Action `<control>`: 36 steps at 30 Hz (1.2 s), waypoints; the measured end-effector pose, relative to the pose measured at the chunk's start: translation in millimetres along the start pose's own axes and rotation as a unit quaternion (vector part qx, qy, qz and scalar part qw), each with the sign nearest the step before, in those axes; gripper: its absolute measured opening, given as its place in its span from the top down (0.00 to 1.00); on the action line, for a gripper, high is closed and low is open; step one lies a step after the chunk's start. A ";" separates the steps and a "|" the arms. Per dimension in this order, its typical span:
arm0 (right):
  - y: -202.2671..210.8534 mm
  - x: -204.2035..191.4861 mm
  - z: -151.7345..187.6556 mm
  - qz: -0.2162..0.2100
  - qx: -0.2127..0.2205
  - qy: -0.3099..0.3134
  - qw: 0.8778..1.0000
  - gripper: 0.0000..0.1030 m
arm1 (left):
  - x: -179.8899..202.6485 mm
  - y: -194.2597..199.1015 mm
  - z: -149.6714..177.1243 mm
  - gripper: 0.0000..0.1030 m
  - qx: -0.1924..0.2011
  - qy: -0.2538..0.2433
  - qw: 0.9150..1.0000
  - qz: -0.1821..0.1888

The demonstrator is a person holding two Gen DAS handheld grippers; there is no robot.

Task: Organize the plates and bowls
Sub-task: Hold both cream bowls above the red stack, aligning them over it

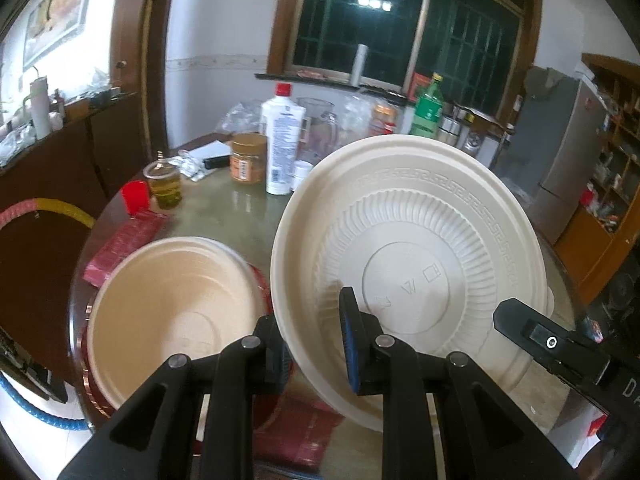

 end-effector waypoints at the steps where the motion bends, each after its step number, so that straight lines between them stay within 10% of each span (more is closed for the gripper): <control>1: -2.5 -5.9 0.1 -0.005 -0.002 0.005 1.000 0.88 | -4.3 2.1 -1.1 0.80 0.002 0.003 1.000 -0.004; 36: -93.6 -106.1 48.2 -0.023 -0.119 0.143 0.982 0.87 | -120.1 15.1 17.5 0.79 -0.026 0.087 0.991 -0.094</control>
Point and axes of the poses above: each gripper's, at about its wrist camera, not at the fingertips, and y roughly against the way its jaws point, x to its right, z to its underside, the point moved 4 cm from there along -y, roughly the way its jaws point, and after that the axes turned 1 degree about z, right-handed, at the moved point
